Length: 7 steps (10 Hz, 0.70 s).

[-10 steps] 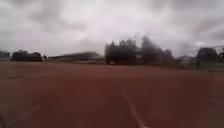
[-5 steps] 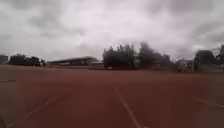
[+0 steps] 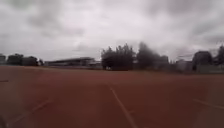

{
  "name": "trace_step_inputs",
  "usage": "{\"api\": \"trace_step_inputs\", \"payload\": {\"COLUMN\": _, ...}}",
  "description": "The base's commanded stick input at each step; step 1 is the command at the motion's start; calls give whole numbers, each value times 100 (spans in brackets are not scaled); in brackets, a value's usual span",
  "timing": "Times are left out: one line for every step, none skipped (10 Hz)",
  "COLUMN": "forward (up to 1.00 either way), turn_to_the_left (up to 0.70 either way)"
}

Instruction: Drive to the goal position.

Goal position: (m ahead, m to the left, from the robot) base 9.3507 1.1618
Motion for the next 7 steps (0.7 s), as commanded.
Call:
{"api": "trace_step_inputs", "payload": {"forward": 70, "turn_to_the_left": 0}}
{"api": "trace_step_inputs", "payload": {"forward": 70, "turn_to_the_left": 0}}
{"api": "trace_step_inputs", "payload": {"forward": 70, "turn_to_the_left": 0}}
{"api": "trace_step_inputs", "payload": {"forward": 70, "turn_to_the_left": 0}}
{"api": "trace_step_inputs", "payload": {"forward": 70, "turn_to_the_left": 0}}
{"api": "trace_step_inputs", "payload": {"forward": 70, "turn_to_the_left": 0}}
{"api": "trace_step_inputs", "payload": {"forward": 70, "turn_to_the_left": 0}}
